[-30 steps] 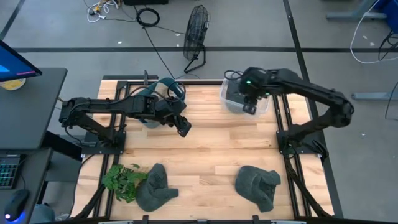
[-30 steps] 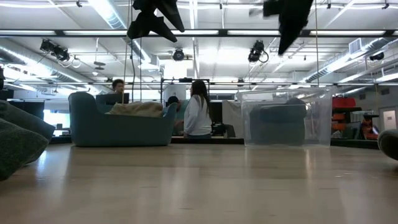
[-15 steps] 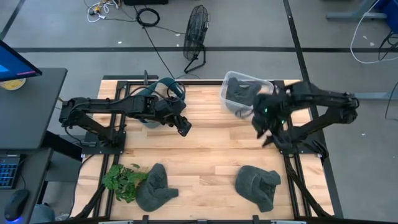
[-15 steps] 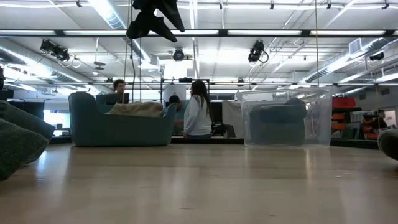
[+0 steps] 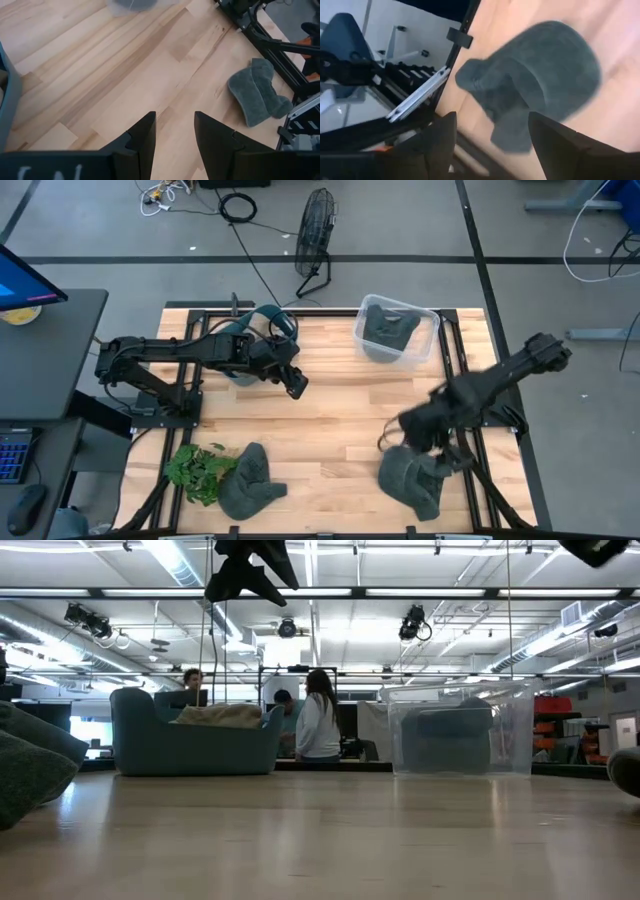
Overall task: Pick & Place hat
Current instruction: Put the right black cap into the transparent bin
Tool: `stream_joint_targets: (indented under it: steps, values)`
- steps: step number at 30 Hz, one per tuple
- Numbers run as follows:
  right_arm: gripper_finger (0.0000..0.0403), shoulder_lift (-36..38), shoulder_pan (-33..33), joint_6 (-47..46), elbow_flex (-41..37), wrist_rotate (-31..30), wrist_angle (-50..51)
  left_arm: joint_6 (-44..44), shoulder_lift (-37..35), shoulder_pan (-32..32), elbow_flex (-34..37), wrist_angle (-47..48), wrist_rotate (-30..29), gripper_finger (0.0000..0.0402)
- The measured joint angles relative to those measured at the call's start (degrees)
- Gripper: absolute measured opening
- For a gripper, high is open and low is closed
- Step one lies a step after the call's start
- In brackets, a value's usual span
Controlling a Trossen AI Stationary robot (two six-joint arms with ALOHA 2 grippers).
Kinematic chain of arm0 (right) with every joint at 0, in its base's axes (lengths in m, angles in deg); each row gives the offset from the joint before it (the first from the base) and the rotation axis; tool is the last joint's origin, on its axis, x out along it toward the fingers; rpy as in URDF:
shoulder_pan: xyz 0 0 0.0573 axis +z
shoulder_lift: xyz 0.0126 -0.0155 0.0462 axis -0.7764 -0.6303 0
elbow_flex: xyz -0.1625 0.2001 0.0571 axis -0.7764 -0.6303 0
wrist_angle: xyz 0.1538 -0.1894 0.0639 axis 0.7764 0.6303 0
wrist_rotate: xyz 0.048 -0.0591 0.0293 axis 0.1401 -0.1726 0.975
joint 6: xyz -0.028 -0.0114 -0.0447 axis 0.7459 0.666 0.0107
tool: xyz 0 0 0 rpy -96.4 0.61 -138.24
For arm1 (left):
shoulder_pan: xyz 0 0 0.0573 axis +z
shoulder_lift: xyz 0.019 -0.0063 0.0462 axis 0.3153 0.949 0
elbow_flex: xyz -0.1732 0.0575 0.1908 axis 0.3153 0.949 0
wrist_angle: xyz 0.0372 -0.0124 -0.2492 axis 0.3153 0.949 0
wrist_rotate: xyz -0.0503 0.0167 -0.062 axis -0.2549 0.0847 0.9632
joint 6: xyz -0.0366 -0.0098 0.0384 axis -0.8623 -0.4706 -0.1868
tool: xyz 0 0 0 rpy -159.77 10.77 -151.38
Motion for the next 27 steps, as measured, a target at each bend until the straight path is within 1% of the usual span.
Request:
stream_joint_targets:
  steps: [3, 5, 7, 11, 13, 16, 21, 27]
  values:
    - [0.0251, -0.19, 4.53, -3.10, -7.11, -2.40, -10.61, 0.29, 0.00, 0.00, 0.00, 0.01, 0.00, 0.0138]
    - [0.0251, -0.57, 7.13, -3.24, -11.30, -4.99, -15.71, 0.44, 0.00, 0.00, 0.00, 0.00, 0.00, 0.0138]
    - [0.0251, -1.06, 9.31, -2.86, -14.55, -7.92, -18.64, 0.45, 0.00, 0.00, 0.00, 0.02, -0.01, 0.0138]
    - [0.0252, -1.92, 13.11, -0.63, -19.54, -17.64, -20.54, 0.63, 0.00, 0.00, 0.00, 0.02, 0.00, 0.0138]
    - [0.0252, -2.12, 14.23, 0.08, -22.16, -21.35, -23.65, 1.21, 0.00, 0.00, 0.00, 0.02, -0.01, 0.0138]
    - [0.0252, -2.24, 14.50, -1.14, -25.35, -22.23, -27.18, 1.48, 0.00, -0.12, 0.00, 0.04, 0.00, 0.0138]
    - [0.0252, -4.16, 14.48, -1.11, -25.51, -21.92, -28.46, 1.51, 0.00, -0.33, 0.00, 0.02, -0.02, 0.0138]
    - [0.0241, -9.43, 14.48, -2.03, -25.45, -21.77, -31.15, 1.50, 0.00, -0.33, 0.00, -0.20, -0.02, 0.0138]
